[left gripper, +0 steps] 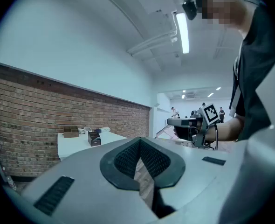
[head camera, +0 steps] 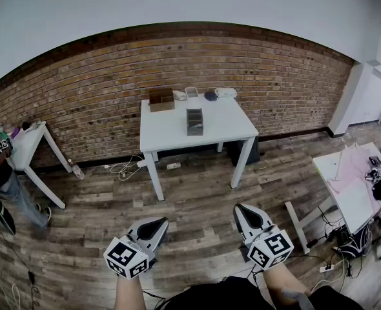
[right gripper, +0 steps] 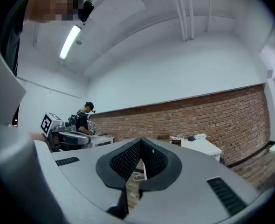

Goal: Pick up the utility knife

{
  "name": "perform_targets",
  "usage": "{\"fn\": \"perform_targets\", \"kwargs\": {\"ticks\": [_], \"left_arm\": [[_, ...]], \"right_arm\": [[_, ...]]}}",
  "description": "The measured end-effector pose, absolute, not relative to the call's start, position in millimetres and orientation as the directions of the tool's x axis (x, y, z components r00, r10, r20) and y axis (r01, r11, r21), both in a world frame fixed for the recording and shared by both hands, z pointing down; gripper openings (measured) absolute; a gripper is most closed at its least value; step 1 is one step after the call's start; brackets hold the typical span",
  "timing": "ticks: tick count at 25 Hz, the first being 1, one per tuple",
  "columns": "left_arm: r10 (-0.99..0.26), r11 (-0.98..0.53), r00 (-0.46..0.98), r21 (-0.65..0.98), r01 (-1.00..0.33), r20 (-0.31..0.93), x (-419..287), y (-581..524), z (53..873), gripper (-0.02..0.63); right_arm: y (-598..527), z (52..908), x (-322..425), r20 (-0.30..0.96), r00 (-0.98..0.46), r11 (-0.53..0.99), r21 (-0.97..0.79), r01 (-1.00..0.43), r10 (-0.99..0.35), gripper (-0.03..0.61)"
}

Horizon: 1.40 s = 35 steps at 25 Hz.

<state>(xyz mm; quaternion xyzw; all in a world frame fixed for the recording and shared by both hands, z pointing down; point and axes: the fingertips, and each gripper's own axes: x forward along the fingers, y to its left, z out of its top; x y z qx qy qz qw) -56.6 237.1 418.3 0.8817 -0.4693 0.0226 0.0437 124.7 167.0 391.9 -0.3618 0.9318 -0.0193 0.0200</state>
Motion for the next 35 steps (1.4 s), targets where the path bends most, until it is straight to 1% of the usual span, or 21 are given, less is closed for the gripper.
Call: {"fn": "perform_targets", "kwargs": {"ticks": [7, 10, 20, 22, 28, 35], "left_arm": [[-0.835, -0.540, 0.545, 0.079, -0.838, 0.069, -84.6, 233.7, 421.2, -0.011], [-0.839, -0.532, 0.537, 0.070, -0.844, 0.090, -91.6, 224.6, 424.9, -0.011], [-0.860, -0.500, 0.500, 0.030, -0.865, 0.102, -104.5, 178.2, 422.1, -0.011], [-0.864, -0.493, 0.493, 0.026, -0.869, 0.102, -106.7, 162.7, 420.1, -0.011], [-0.864, -0.496, 0.502, 0.104, -0.862, 0.040, -104.5, 94.0, 407.4, -0.011], [-0.861, -0.493, 0.501, 0.096, -0.865, 0.087, -83.5, 10.0, 406.2, -0.011]], "right_arm": [[169.9, 395.5, 104.8, 0.014, -0.741, 0.741, -0.028, -0.671, -0.671, -0.002], [159.2, 399.2, 103.0, 0.022, -0.734, 0.733, -0.040, -0.679, -0.679, -0.002], [95.4, 405.6, 89.3, -0.009, -0.754, 0.753, -0.066, -0.654, -0.656, -0.002], [77.9, 402.0, 84.3, -0.022, -0.762, 0.761, -0.069, -0.645, -0.647, -0.002], [11.6, 399.4, 78.9, -0.049, -0.785, 0.787, -0.043, -0.616, -0.618, -0.002], [-70.6, 401.7, 83.7, -0.045, -0.814, 0.814, -0.066, -0.577, -0.580, -0.002]]}}
